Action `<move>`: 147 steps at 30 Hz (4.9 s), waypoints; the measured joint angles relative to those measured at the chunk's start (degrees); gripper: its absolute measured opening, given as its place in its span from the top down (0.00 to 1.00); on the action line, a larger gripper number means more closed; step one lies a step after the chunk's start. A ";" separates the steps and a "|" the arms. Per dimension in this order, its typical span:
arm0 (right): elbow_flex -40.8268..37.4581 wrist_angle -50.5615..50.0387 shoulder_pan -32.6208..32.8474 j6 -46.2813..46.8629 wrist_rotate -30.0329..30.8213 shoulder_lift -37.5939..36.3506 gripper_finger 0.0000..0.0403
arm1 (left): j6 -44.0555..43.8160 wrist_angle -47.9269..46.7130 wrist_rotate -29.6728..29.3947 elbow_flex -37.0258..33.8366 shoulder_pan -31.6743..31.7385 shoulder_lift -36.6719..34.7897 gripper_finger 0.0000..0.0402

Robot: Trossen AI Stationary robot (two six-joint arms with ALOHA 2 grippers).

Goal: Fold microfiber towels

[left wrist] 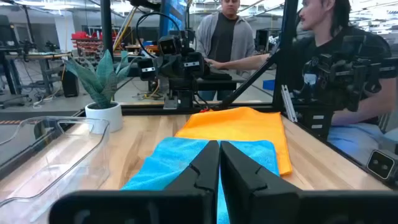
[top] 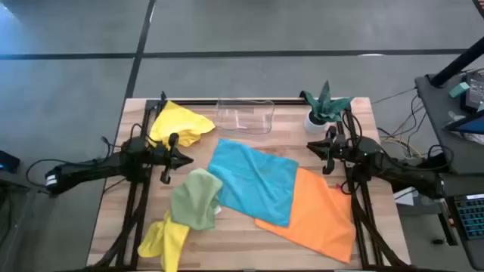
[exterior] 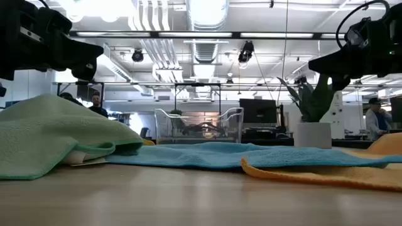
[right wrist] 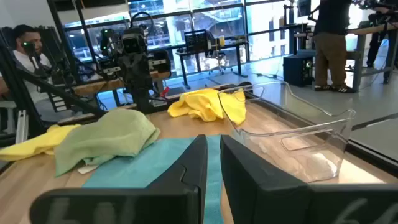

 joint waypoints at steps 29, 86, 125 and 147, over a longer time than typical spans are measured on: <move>0.00 0.00 0.01 -0.01 0.01 0.00 0.91 | 0.01 0.00 0.01 0.00 0.00 0.00 1.00; 0.00 0.00 0.02 0.00 0.02 0.00 0.91 | 0.00 0.00 0.01 0.00 0.00 0.00 1.00; 0.00 0.22 0.02 -34.31 -0.05 0.00 0.90 | 0.00 0.01 0.01 0.00 0.00 0.00 1.00; 0.00 7.37 0.00 -3.89 0.00 0.00 0.91 | 0.00 0.01 0.00 0.00 0.00 0.00 1.00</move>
